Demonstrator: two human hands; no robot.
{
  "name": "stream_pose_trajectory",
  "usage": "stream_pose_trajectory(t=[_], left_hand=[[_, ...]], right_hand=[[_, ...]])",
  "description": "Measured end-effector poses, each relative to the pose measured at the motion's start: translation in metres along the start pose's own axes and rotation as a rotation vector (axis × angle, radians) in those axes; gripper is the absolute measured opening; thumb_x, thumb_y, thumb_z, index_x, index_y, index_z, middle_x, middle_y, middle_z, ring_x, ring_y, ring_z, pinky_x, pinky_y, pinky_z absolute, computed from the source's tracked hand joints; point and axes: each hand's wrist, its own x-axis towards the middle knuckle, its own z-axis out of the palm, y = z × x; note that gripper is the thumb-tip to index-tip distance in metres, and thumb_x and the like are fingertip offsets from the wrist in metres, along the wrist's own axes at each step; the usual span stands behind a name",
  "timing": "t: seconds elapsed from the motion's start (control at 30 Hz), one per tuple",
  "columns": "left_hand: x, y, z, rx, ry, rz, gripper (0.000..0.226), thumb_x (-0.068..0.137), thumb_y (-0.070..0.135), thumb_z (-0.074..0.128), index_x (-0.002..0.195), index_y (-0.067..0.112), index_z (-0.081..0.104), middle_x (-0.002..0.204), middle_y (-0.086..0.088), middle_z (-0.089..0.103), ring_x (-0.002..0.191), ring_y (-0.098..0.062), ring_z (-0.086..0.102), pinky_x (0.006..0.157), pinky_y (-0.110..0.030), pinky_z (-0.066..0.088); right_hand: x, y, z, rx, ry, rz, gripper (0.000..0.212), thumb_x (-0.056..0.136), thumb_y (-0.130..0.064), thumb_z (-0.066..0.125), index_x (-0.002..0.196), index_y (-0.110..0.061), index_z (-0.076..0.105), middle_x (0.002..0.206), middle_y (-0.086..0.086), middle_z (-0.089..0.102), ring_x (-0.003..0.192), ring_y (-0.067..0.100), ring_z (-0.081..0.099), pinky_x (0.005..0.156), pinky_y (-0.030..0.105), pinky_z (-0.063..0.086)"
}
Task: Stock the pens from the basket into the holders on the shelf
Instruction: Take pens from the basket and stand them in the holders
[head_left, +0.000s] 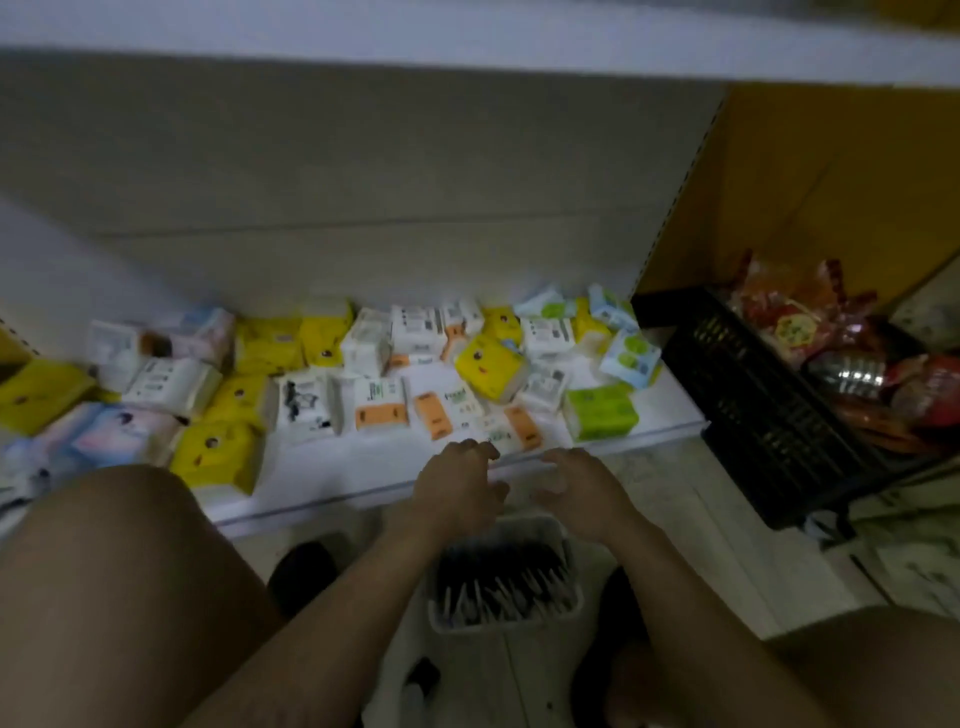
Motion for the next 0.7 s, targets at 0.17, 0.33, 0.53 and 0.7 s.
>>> stream_pose_trajectory(t=[0.17,0.33,0.53,0.7], left_hand=[[0.012,-0.024,0.076,-0.049,-0.226,-0.14,0.026,0.095,0.033,0.053,0.102,0.011,0.065,0.104,-0.007,0.066,0.092,-0.021,0.061,0.075,-0.028,0.049],[0.009,-0.051,0.143,-0.134,-0.371,-0.293,0.022,0.095,0.023,0.051,0.107,0.009,0.064,0.102,-0.009,0.067,0.088,-0.02,0.062,0.075,-0.029,0.053],[0.02,-0.072,0.192,-0.135,-0.517,-0.342,0.043,0.095,0.029,0.055,0.134,0.012,0.052,0.135,-0.009,0.052,0.126,-0.026,0.046,0.108,-0.037,0.038],[0.035,-0.079,0.216,-0.144,-0.607,-0.388,0.042,0.094,0.027,0.057,0.13,0.006,0.055,0.133,-0.016,0.052,0.12,-0.028,0.05,0.102,-0.036,0.043]], right_hand=[[0.005,0.055,0.059,-0.006,-0.27,0.128,0.044,0.099,-0.028,0.054,0.139,-0.011,0.046,0.14,0.011,0.048,0.127,0.03,0.048,0.1,0.033,0.04],[0.006,0.094,0.113,-0.053,-0.498,0.191,0.02,0.1,-0.025,0.05,0.113,-0.013,0.058,0.108,0.012,0.059,0.095,0.026,0.056,0.095,0.038,0.045],[0.029,0.103,0.145,-0.082,-0.506,0.206,0.026,0.1,-0.021,0.049,0.076,-0.011,0.054,0.073,0.009,0.05,0.071,0.023,0.048,0.083,0.036,0.038],[0.045,0.111,0.171,-0.207,-0.474,0.164,0.037,0.099,-0.033,0.046,0.13,-0.015,0.055,0.128,0.011,0.055,0.119,0.029,0.051,0.107,0.044,0.038]])
